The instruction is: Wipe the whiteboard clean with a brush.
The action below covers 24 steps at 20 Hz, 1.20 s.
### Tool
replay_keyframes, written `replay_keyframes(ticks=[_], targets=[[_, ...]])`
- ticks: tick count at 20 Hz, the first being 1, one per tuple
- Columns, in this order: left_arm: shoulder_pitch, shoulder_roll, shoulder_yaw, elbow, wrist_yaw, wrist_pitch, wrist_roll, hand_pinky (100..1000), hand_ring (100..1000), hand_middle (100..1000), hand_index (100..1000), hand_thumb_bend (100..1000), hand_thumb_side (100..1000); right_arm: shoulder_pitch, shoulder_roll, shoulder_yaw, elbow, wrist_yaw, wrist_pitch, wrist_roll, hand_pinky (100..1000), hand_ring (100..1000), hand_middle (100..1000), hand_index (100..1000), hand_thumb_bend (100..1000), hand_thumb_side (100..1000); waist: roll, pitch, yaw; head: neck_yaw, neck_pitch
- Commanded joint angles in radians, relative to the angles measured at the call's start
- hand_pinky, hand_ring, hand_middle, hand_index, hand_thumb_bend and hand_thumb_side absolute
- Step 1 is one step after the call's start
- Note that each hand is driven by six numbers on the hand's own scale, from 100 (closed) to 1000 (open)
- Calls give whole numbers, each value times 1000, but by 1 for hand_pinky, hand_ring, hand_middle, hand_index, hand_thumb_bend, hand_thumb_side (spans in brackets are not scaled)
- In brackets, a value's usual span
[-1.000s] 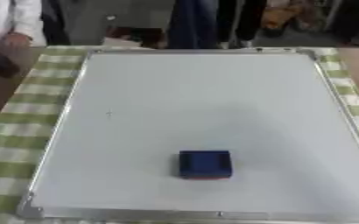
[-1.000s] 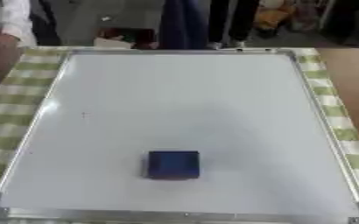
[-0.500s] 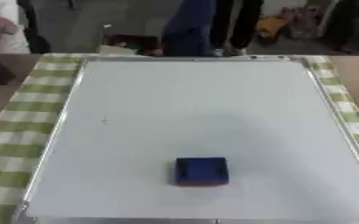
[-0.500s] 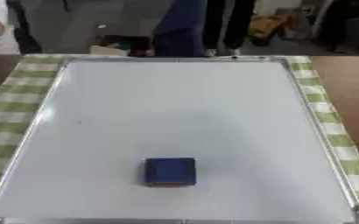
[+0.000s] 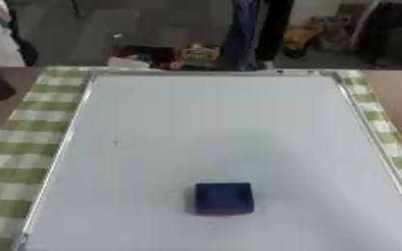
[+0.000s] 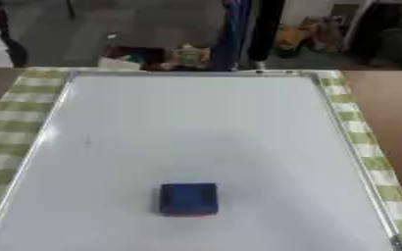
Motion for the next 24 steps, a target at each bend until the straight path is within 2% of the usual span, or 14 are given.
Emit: replay_keyframes(ticks=[1, 2, 5, 9, 12, 13, 16, 19, 24], targets=[[-41, 17, -17, -18, -4, -12, -10, 766, 587, 612, 100, 381, 811, -4, -22, -12, -14, 0, -1, -3, 708, 611, 509, 299, 166, 1000, 1, -25, 1, -13, -3], [-55, 16, -28, -18, -10, -18, -14, 739, 553, 611, 100, 398, 788, -5, -23, -12, -14, 0, -1, -3, 708, 610, 509, 299, 171, 1000, 1, -25, 1, -17, -1], [-96, 13, -66, -14, -41, -43, -29, 609, 407, 577, 100, 381, 811, -4, -24, -10, -14, 0, -1, -1, 708, 610, 508, 299, 167, 1000, 2, -27, 0, -23, 3], [-156, 6, -136, 6, -93, -88, -71, 575, 373, 574, 106, 403, 792, -2, -24, -7, -14, 0, 0, 2, 708, 609, 507, 298, 169, 1000, 4, -29, -1, -25, 7], [-195, -18, -177, 39, -131, -101, -95, 618, 473, 642, 100, 430, 768, -2, -24, -5, -14, -1, 2, 6, 709, 608, 505, 285, 166, 1000, 5, -31, -1, -26, 7], [-206, -26, -187, 51, -142, -103, -99, 645, 548, 660, 100, 439, 770, -2, -24, -5, -14, -2, 2, 6, 709, 608, 505, 284, 163, 1000, 6, -32, -1, -27, 7], [-238, -50, -219, 79, -165, -109, -107, 698, 676, 680, 100, 444, 775, -2, -24, -3, -14, -4, 4, 8, 709, 607, 504, 286, 160, 999, 9, -34, -1, -29, 8], [-269, -75, -247, 112, -187, -113, -111, 718, 696, 672, 100, 454, 780, -1, -23, -2, -14, -6, 7, 12, 709, 605, 501, 288, 158, 998, 12, -37, -1, -31, 13], [-317, -137, -292, 183, -239, -100, -131, 752, 746, 696, 100, 532, 814, 4, -22, -3, -14, -6, 11, 15, 709, 605, 500, 288, 157, 996, 16, -41, 1, -35, 20]])
